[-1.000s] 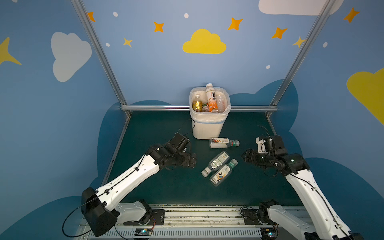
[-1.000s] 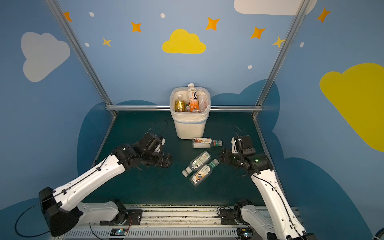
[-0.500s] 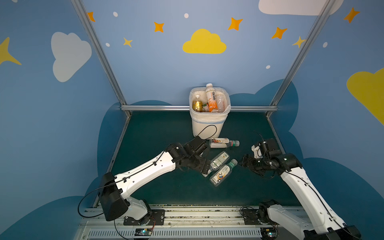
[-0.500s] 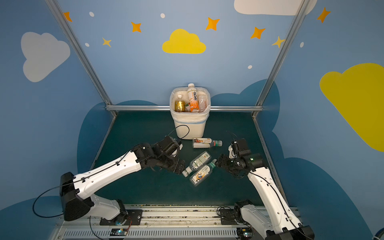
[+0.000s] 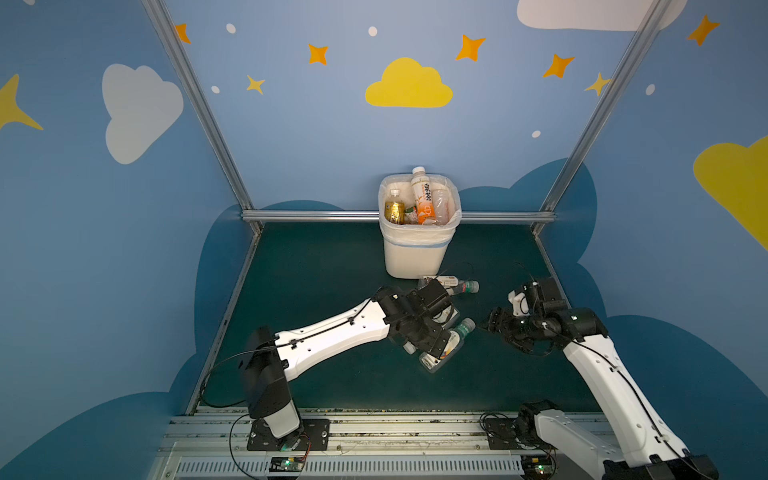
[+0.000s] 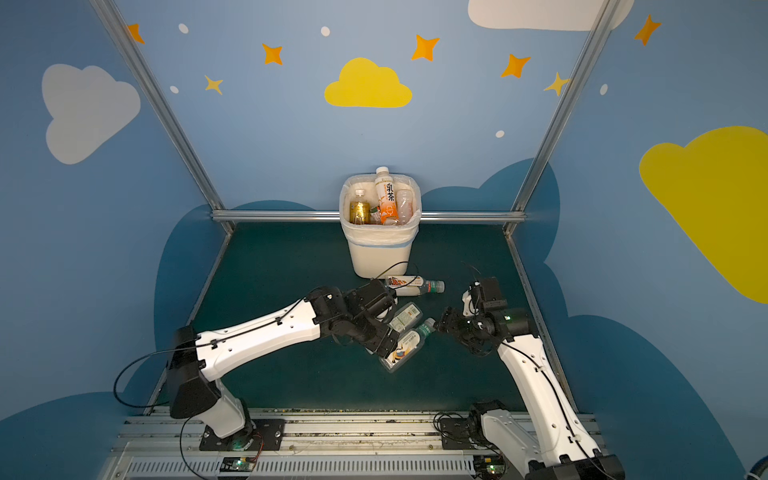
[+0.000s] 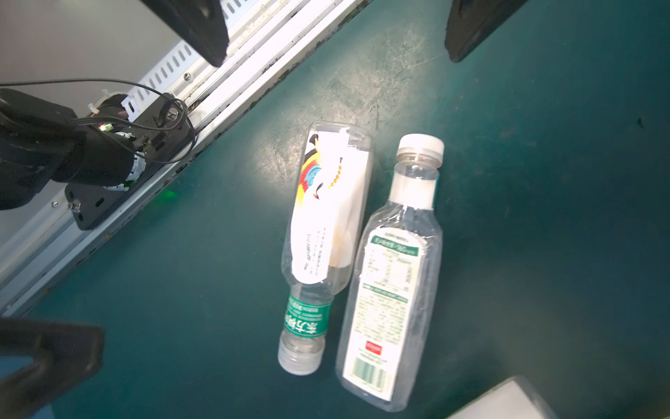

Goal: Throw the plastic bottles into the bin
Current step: 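Withdraw the right gripper while the left gripper moves over the green-label bottle, then lower the left gripper onto the green-label bird-print bottle and close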

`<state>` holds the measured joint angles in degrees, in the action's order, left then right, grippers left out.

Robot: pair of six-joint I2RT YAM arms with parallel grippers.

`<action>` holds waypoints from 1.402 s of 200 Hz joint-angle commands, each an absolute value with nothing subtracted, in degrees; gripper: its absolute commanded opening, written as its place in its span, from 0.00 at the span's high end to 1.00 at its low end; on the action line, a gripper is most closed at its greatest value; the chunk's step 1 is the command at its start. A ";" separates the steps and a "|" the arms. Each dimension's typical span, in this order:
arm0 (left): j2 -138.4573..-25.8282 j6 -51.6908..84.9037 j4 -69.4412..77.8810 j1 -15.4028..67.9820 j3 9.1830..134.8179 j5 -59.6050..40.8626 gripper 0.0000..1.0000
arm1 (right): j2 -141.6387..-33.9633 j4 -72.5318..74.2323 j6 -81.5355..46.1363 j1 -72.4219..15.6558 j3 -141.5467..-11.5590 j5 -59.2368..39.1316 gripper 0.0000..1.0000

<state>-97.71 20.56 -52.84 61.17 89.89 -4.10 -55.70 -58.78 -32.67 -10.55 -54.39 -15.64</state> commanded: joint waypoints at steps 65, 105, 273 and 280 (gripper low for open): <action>-110.66 16.14 -60.44 64.59 99.76 -3.13 0.15 | -52.91 -61.16 -25.40 -3.28 -54.24 -21.53 0.22; -120.00 12.12 -66.88 64.71 109.27 -1.48 0.22 | -52.71 -60.99 -24.43 -2.46 -54.23 -23.11 0.22; -137.29 8.93 -75.44 61.46 129.73 -2.38 0.15 | -51.41 -62.53 -21.17 2.14 -53.70 -25.75 0.21; -137.42 8.92 -75.20 61.28 129.77 -2.78 0.15 | -51.48 -62.60 -20.92 2.35 -53.70 -25.88 0.21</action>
